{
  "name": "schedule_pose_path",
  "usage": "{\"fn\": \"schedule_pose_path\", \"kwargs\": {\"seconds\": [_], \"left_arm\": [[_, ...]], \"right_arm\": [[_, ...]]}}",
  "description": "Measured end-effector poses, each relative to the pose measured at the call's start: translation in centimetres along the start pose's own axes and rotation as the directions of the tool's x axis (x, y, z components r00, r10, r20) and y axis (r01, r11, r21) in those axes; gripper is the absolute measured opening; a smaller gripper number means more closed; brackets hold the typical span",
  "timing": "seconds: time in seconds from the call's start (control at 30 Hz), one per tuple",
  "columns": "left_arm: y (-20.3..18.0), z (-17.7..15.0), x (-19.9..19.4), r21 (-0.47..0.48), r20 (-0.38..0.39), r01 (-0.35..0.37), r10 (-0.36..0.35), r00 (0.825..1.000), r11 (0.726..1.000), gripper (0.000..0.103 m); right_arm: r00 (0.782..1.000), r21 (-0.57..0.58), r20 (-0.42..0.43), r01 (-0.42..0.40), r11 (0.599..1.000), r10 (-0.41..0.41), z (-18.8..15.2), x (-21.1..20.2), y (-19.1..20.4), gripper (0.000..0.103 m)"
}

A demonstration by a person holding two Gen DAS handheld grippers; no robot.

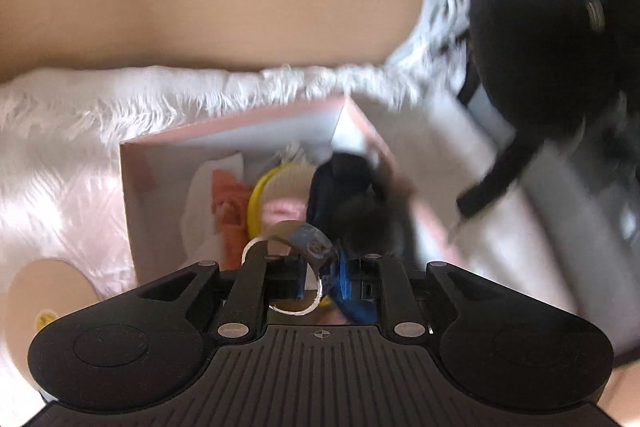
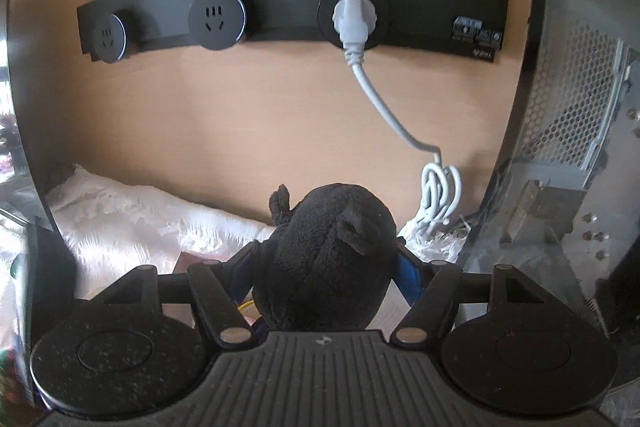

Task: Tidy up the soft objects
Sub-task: 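Carry the tape roll and bear over the pink box and open both grippers, then withdraw both grippers from the pink box toward the wipes pack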

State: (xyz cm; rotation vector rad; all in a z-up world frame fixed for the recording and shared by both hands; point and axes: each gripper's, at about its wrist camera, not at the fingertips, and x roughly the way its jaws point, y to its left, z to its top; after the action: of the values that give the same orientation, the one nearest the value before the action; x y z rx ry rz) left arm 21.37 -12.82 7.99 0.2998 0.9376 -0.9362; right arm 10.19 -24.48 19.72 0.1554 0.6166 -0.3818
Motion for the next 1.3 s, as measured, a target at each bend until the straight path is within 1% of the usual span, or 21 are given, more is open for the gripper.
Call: {"fn": "schedule_pose_path", "kwargs": {"seconds": [0.13, 0.2, 0.23, 0.3, 0.33, 0.4, 0.43, 0.47, 0.53, 0.6, 0.67, 0.7, 0.73, 0.77, 0.83, 0.87, 0.9, 1.0, 1.07, 1.2, 1.3], "left_arm": [[-0.3, -0.1, -0.8, 0.062, -0.018, 0.025, -0.024, 1.0, 0.998, 0.019], [0.0, 0.0, -1.9, 0.077, 0.003, 0.02, -0.02, 1.0, 0.997, 0.019], [0.5, 0.2, -2.6, 0.049, 0.024, 0.05, -0.051, 0.998, 0.998, 0.019], [2.1, 0.6, -3.5, -0.069, 0.045, 0.129, -0.127, 0.991, 0.989, 0.019], [3.0, 1.0, -3.6, -0.15, 0.046, 0.156, -0.151, 0.988, 0.976, 0.019], [5.1, 1.2, -3.5, -0.312, 0.056, 0.224, -0.218, 0.974, 0.923, 0.019], [5.7, 1.1, -3.4, -0.351, 0.059, 0.234, -0.228, 0.972, 0.907, 0.019], [5.9, 1.1, -3.5, -0.351, 0.049, 0.21, -0.206, 0.977, 0.913, 0.019], [4.9, 1.4, -3.4, -0.272, -0.004, 0.129, -0.135, 0.991, 0.954, 0.019], [3.4, 1.3, -3.0, -0.162, -0.039, 0.122, -0.13, 0.991, 0.979, 0.019], [1.4, 0.8, -2.1, -0.031, -0.053, 0.14, -0.142, 0.988, 0.99, 0.02], [0.3, 0.4, -1.3, 0.03, -0.08, 0.136, -0.133, 0.988, 0.99, 0.02], [-0.5, 0.0, -0.5, 0.074, -0.116, 0.12, -0.111, 0.987, 0.99, 0.023], [-1.1, -0.5, 0.6, 0.117, -0.157, 0.086, -0.067, 0.985, 0.989, 0.024], [-1.4, -0.9, 1.4, 0.161, -0.172, 0.009, 0.019, 0.985, 0.987, 0.024], [-1.1, -0.8, 1.3, 0.146, -0.164, -0.008, 0.032, 0.986, 0.989, 0.025], [-0.4, -0.7, 0.8, 0.109, -0.159, 0.004, 0.013, 0.987, 0.994, 0.025], [1.9, 0.1, -1.4, -0.033, -0.125, 0.091, -0.094, 0.988, 0.995, 0.025], [2.9, 0.4, -3.3, -0.082, -0.076, 0.121, -0.127, 0.989, 0.989, 0.025], [4.6, -0.6, -7.3, -0.119, 0.05, 0.156, -0.151, 0.987, 0.981, 0.025], [6.4, -2.8, -9.7, -0.183, 0.111, 0.131, -0.112, 0.988, 0.974, 0.025]], "right_arm": [[1.0, 0.011, -0.025, -0.002, 1.0, 0.002, -0.2, 1.1, -0.1, 0.07], [0.999, 0.023, -0.044, -0.004, 1.0, 0.005, -0.5, 1.8, -0.1, 0.07], [0.998, 0.031, -0.056, -0.008, 1.0, 0.009, -0.6, 2.1, -0.1, 0.07], [0.997, 0.046, -0.074, -0.017, 0.999, 0.02, -0.9, 2.7, -0.2, 0.07], [0.997, 0.052, -0.079, -0.019, 0.998, 0.023, -1.0, 2.8, -0.3, 0.07], [0.996, 0.064, -0.084, -0.018, 0.998, 0.023, -1.2, 2.9, -0.4, 0.07], [0.996, 0.069, -0.083, -0.018, 0.997, 0.023, -1.2, 2.8, -0.5, 0.07], [0.997, 0.074, -0.079, -0.018, 0.997, 0.024, -1.2, 2.8, -0.7, 0.07], [0.997, 0.078, -0.077, -0.02, 0.997, 0.026, -1.4, 2.8, -0.8, 0.07], [0.996, 0.089, -0.084, -0.025, 0.996, 0.032, -1.6, 3.0, -0.9, 0.07], [0.995, 0.106, -0.092, -0.03, 0.994, 0.04, -1.9, 3.4, -1.0, 0.07], [0.994, 0.114, -0.096, -0.032, 0.993, 0.043, -2.0, 3.6, -1.1, 0.07], [0.994, 0.121, -0.102, -0.035, 0.992, 0.047, -2.2, 3.8, -1.2, 0.07], [0.993, 0.127, -0.108, -0.036, 0.991, 0.05, -2.3, 4.0, -1.2, 0.07], [0.992, 0.134, -0.11, -0.04, 0.99, 0.055, -2.6, 4.1, -1.4, 0.07], [0.993, 0.133, -0.107, -0.041, 0.99, 0.056, -2.7, 4.0, -1.6, 0.07], [0.993, 0.133, -0.103, -0.039, 0.99, 0.053, -2.7, 3.9, -1.7, 0.07], [0.993, 0.139, -0.101, -0.04, 0.989, 0.055, -2.7, 3.9, -1.8, 0.07], [0.992, 0.145, -0.1, -0.066, 0.987, 0.081, -2.6, 3.9, -1.6, 0.07], [0.98, 0.171, -0.081, -0.167, 0.971, 0.183, -2.0, 4.0, -0.7, 0.07], [0.962, 0.17, -0.08, -0.247, 0.954, 0.263, -1.6, 4.4, 0.4, 0.076]]}}
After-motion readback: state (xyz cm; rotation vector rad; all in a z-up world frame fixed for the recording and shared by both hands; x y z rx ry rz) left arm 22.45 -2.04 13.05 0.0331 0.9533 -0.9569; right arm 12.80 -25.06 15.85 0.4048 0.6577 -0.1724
